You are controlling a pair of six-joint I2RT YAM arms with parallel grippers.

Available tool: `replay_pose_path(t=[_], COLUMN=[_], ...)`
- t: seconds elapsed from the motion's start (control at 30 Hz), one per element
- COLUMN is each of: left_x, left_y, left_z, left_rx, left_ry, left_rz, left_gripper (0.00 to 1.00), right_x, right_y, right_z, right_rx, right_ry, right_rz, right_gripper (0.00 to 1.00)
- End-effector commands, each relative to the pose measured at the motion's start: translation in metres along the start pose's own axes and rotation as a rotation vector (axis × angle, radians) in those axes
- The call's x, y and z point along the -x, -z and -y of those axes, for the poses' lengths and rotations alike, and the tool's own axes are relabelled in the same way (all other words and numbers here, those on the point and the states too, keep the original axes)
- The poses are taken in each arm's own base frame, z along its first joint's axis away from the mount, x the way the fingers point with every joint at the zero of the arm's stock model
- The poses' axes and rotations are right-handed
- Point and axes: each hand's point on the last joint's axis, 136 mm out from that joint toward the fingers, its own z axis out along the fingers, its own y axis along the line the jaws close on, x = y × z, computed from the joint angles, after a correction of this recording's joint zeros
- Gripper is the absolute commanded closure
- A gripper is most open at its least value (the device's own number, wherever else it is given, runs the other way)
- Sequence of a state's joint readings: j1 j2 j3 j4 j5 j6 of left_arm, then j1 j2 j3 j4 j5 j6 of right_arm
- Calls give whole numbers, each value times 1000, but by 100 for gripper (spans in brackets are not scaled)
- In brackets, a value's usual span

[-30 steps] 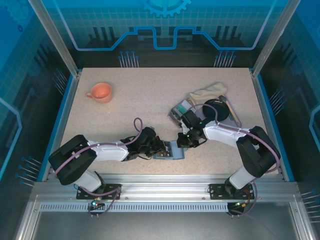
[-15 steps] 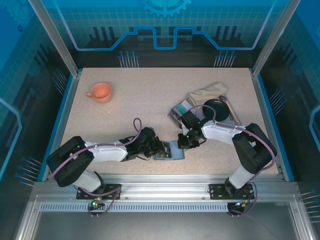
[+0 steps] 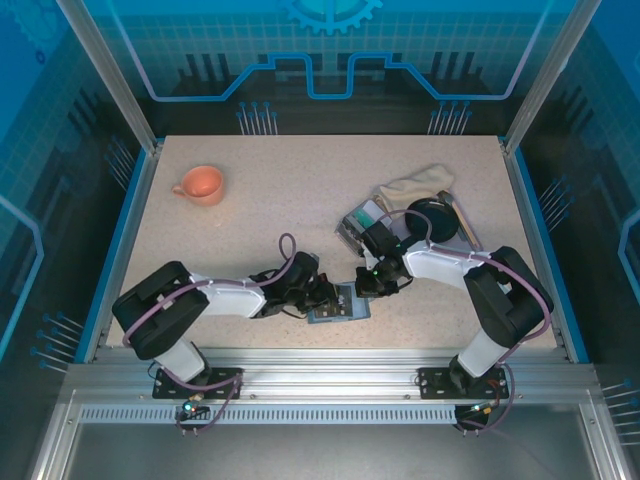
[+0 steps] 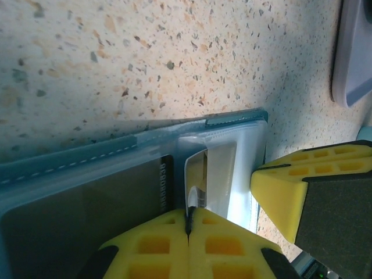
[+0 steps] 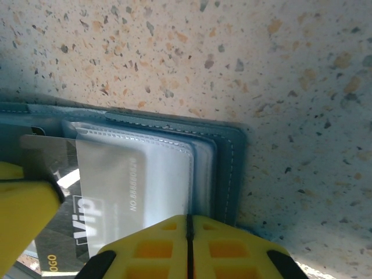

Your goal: Put the credit cards into the card holder

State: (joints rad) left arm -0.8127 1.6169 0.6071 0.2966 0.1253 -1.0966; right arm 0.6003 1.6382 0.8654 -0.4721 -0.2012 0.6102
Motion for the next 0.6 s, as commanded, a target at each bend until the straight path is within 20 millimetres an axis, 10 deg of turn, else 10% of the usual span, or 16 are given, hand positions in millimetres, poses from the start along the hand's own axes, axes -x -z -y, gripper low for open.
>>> replay_pose_path(t=[0.0,0.57], left_x=[-12,-13], left_y=[-8,2], left_z=[-8,-13], left_rx=[39,77], left_ry=[-12,5], left_rz=[-67,-50], left_gripper=[100,86], right_x=[-9,-1], right_y=[-12,21], right_z=[11,13], right_rx=[-21,-23], right_ry=[-43,-52], right_rz=[-41,29], right_gripper=[91,81])
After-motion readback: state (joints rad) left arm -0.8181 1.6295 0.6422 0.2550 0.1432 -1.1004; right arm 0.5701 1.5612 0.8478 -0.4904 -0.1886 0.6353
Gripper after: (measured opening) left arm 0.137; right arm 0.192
